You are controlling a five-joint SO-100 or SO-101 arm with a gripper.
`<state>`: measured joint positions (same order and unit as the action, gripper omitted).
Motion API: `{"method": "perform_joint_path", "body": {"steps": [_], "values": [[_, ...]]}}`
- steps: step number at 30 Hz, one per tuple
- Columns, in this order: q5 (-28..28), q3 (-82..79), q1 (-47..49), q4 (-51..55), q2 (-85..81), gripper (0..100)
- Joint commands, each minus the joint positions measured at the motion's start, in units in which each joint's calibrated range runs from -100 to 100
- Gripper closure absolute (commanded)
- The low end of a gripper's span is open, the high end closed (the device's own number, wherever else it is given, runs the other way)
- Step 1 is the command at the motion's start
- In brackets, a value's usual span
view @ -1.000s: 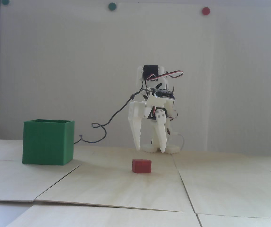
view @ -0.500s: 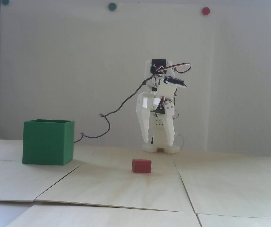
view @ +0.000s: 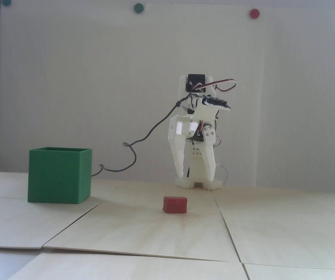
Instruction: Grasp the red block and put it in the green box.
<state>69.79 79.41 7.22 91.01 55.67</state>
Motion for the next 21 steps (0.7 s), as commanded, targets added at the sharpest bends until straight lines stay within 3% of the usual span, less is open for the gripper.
{"method": "perform_joint_path", "body": {"steps": [1,21], "values": [[-0.09,-0.17,0.38,-0.12,-1.62,74],[-1.49,0.54,-2.36,-0.12,3.20,74]]}}
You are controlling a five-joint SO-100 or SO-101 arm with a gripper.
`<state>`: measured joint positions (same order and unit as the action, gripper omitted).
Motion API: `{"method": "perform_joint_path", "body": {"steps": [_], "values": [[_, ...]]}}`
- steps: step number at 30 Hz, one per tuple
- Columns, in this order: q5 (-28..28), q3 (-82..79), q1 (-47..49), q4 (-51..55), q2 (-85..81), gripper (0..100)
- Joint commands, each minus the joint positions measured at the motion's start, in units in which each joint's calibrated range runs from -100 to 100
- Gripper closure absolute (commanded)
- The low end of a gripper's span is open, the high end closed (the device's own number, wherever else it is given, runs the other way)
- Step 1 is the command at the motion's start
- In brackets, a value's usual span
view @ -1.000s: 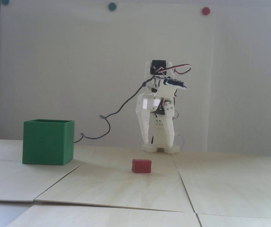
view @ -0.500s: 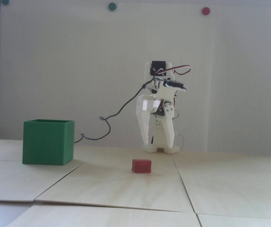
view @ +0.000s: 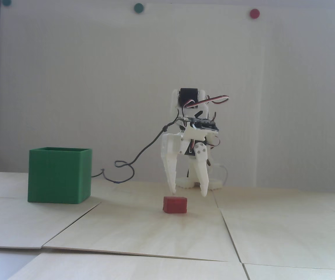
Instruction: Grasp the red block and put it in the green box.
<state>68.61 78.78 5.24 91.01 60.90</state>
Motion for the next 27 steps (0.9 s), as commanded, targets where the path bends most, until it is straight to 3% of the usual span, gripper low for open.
{"method": "perform_joint_path", "body": {"steps": [1,27], "values": [[-0.31,1.16,-0.45,-0.12,-2.03,74],[-1.51,0.54,-1.58,-0.12,-1.80,74]]}}
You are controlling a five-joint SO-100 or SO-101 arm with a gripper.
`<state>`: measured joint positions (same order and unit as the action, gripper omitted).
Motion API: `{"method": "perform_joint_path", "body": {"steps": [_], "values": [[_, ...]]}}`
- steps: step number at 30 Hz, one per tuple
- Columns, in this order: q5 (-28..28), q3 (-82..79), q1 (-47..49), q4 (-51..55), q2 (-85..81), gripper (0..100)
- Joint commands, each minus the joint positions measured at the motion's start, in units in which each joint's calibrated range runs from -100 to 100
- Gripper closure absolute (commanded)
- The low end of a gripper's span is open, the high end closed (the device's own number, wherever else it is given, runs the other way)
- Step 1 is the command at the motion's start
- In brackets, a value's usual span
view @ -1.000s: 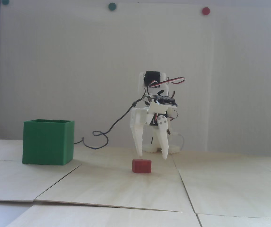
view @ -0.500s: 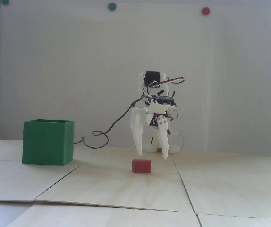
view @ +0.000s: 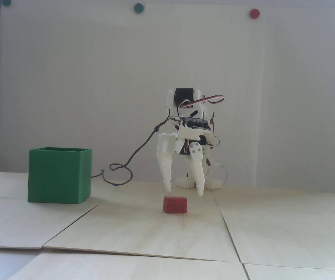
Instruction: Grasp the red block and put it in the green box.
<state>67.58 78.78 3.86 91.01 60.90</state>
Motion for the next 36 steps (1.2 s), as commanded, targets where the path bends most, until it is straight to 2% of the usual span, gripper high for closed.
{"method": "perform_joint_path", "body": {"steps": [1,19,36], "values": [[-0.48,0.54,-0.12,-0.12,-1.80,74],[-0.48,1.16,0.76,-0.21,1.76,74],[-0.43,1.16,0.44,-0.12,-2.11,74]]}}
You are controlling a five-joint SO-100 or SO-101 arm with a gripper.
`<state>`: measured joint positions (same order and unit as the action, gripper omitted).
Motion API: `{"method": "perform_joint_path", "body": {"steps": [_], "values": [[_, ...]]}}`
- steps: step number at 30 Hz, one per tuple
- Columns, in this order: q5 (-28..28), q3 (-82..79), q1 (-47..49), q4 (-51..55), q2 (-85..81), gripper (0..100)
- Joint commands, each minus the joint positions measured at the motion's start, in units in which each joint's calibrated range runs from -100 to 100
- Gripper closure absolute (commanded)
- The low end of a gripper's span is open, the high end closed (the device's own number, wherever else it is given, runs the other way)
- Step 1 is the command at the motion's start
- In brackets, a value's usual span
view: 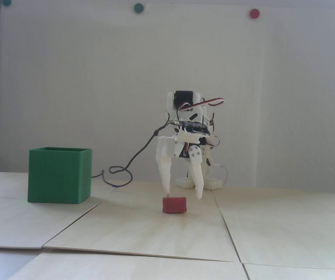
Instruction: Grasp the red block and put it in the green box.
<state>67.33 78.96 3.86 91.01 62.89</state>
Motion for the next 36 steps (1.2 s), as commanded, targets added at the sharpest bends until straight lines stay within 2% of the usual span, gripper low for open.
{"method": "perform_joint_path", "body": {"steps": [1,36], "values": [[-0.17,0.99,0.28,-0.12,-4.11,74],[-0.23,0.28,-1.25,0.55,-12.95,74]]}}
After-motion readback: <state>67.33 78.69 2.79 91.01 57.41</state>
